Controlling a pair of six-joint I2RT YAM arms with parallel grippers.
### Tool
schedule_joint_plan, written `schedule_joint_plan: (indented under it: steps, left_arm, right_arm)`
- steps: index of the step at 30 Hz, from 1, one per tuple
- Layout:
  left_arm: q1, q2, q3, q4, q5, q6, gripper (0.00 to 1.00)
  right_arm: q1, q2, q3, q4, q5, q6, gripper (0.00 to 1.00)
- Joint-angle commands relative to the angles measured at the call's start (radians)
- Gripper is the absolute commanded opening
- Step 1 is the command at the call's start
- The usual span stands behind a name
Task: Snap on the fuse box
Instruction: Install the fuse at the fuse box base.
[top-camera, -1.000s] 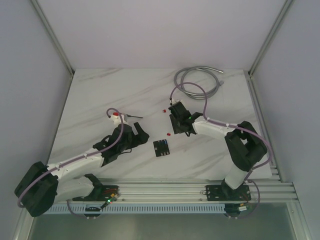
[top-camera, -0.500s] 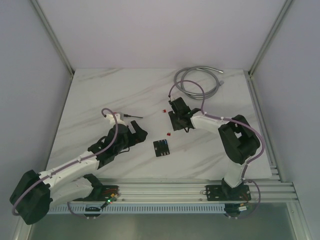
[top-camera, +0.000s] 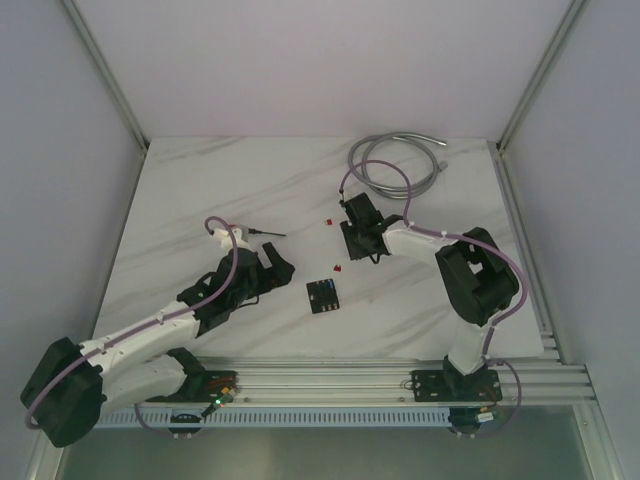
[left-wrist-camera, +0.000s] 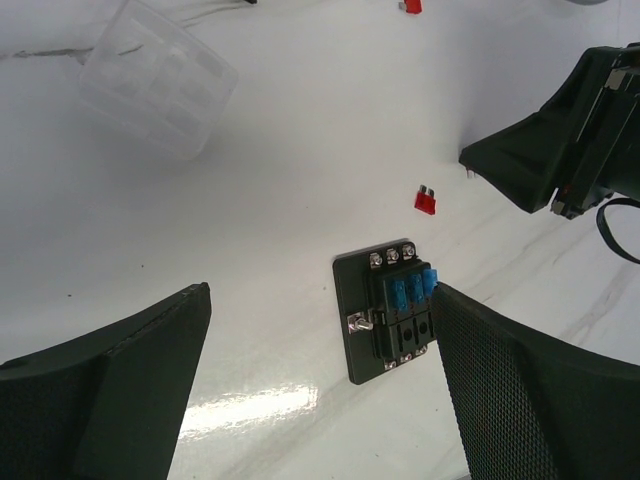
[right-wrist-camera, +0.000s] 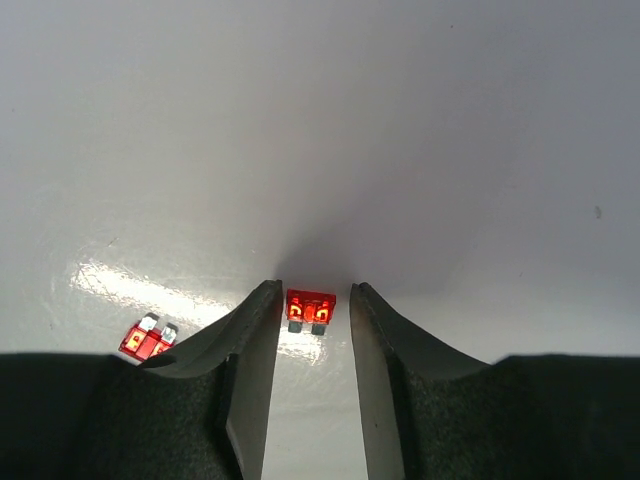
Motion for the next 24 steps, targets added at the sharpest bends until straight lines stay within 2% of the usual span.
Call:
schedule_joint_plan:
  steps: [1, 7, 19, 24]
  left_arm:
    - [0.005, 0.017, 0.032, -0.009, 0.013, 0.017, 1.0]
    - [0.005, 0.032, 0.038, -0.008, 0.035, 0.011, 1.0]
    - [0.003, 0.062, 0.035, 0.008, 0.052, -0.004, 1.0]
    - [0.002, 0.083, 0.034, 0.038, 0.069, -0.005, 0.99]
  right_arm:
    - [-0.003, 0.013, -0.009, -0.025, -0.032, -0.01, 0.39]
    - [-0.001, 0.011, -0.025, -0.041, -0.05, 0.004, 0.36]
    - [0.023, -0.006, -0.038, -0.096, 0.018, 0.064, 0.34]
    - [0.033, -0.009, -0.037, -0.095, 0.034, 0.064, 0.28]
